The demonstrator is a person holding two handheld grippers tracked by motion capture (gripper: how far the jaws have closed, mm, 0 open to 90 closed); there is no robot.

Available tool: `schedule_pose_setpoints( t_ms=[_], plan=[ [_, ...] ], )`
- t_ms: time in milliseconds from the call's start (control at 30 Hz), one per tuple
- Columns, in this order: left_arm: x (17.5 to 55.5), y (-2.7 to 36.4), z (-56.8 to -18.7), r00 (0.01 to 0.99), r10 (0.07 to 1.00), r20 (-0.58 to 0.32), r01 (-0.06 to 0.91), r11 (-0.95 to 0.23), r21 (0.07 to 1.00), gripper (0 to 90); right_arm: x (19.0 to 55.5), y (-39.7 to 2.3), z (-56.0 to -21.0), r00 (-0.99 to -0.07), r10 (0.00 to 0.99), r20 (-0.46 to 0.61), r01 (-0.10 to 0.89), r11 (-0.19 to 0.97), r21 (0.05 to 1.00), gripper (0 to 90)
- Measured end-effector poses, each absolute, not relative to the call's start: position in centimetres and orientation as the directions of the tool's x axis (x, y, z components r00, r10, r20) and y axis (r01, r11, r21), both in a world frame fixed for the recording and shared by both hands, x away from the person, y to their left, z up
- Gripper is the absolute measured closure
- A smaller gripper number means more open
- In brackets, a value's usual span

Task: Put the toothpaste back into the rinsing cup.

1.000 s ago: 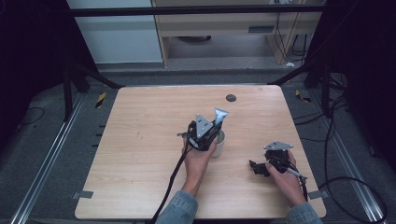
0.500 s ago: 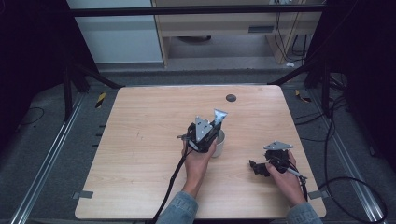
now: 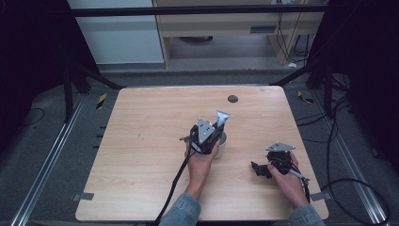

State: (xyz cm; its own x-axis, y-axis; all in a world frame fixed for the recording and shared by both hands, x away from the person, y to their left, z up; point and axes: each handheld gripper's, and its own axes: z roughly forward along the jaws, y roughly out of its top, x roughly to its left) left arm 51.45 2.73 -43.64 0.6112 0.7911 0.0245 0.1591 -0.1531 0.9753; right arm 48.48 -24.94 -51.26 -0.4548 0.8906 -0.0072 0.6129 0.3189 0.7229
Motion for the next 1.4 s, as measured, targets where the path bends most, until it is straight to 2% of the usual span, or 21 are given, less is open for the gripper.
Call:
schedule_pose_setpoints(
  t_ms=[667, 1400],
  plan=[
    [52.14, 2.33, -42.69, 0.623, 0.782, 0.035, 0.209, -0.210, 0.955, 75.9, 48.49, -24.93, -51.27, -0.455, 0.891, -0.006, 0.613, 0.318, 0.723, 0.6],
    [52.02, 2.37, -42.74, 0.621, 0.782, 0.045, 0.208, -0.220, 0.953, 63.0, 48.48, -24.94, -51.26, -0.454, 0.891, -0.007, 0.613, 0.318, 0.723, 0.6]
  ],
)
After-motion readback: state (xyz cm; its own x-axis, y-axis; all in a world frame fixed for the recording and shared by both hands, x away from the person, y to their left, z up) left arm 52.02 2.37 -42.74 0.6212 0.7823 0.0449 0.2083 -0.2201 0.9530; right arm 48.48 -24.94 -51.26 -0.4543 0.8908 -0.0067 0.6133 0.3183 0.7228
